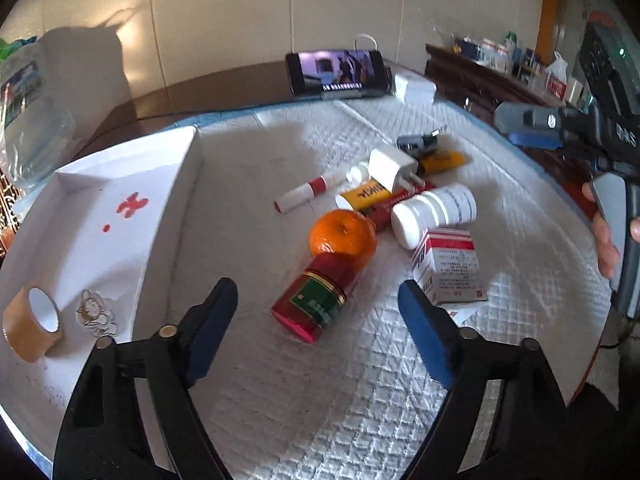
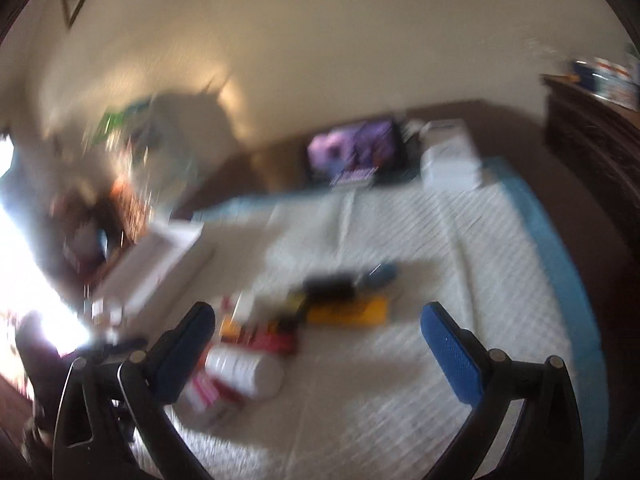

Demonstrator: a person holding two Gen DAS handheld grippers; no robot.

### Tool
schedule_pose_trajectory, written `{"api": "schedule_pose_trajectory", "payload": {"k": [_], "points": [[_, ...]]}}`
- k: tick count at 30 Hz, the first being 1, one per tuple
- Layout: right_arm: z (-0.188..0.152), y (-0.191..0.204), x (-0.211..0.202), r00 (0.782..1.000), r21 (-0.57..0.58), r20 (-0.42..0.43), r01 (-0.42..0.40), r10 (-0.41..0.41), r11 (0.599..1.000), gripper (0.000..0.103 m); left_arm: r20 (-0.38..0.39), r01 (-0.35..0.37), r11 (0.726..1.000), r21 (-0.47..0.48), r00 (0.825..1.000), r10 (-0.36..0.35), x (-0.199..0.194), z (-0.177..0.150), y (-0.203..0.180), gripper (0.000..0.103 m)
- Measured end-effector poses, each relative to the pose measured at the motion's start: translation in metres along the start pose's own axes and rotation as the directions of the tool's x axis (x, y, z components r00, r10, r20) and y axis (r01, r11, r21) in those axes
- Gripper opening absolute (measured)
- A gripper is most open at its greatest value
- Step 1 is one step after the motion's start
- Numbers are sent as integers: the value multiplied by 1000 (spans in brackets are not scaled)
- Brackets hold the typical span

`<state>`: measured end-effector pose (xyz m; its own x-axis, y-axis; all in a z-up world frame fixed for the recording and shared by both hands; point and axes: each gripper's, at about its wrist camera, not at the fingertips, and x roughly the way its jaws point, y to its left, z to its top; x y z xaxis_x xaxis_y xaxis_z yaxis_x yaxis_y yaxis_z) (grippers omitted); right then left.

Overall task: Organize rigid objects
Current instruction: 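Close the left tool on the red jar while the right tool grasps the white pill bottle, then carry the red jar and white pill bottle in both tools over the tray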

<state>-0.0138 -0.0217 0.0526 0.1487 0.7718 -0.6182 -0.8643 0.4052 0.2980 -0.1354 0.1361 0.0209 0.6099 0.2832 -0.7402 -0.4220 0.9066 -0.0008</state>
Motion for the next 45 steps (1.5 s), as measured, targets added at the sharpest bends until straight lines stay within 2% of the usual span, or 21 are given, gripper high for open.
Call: {"api": "schedule_pose_trajectory", "payload": {"k": [1,5,8,10,12,13,14,18,24,29,34,38,45], "points": [[-4,11,8,999,-17,-30,-12,12,1000,103,-8,4,1000,2,1000,-4,2,0,-1,68],[-10,33,32,995,-31,-96,20,-23,999,103,-25,7,1000,10,1000,-7,8,0,-4,61],[-14,49,48,989,-42,-135,48,-53,998,102,-42,18,1000,16,999,-17,13,-2,-5,43],[-19,61,61,979,-106,-164,101,-118,989,102,-33,30,999,13,999,-29,13,-1,-5,30],[-25,65,67,973,-139,-185,114,-139,984,88,-30,42,999,4,999,-42,12,-2,-3,29],[-27,60,69,973,-117,-205,89,-111,989,74,-29,47,999,1,998,-47,12,-2,-3,29],[-27,56,65,975,-110,-192,96,-116,989,66,-26,52,999,-2,998,-52,11,-3,-2,29],[-24,23,49,983,22,-178,50,-46,998,66,-14,55,998,-16,998,-55,10,-3,0,29],[-19,4,13,997,97,-65,39,-33,994,66,53,55,997,-52,997,-52,-4,-5,3,29],[-12,7,-3,1000,107,22,13,-15,994,66,164,23,997,-70,986,-12,-35,0,7,29],[-5,17,-8,999,93,42,-10,6,996,66,256,12,993,-118,966,19,-66,7,22,29],[-5,24,-11,998,88,49,-32,28,996,66,293,-2,990,-140,955,43,-81,7,32,29],[-4,52,-11,995,36,38,-89,87,995,66,314,-22,979,-201,946,86,-95,-1,54,29]]}}
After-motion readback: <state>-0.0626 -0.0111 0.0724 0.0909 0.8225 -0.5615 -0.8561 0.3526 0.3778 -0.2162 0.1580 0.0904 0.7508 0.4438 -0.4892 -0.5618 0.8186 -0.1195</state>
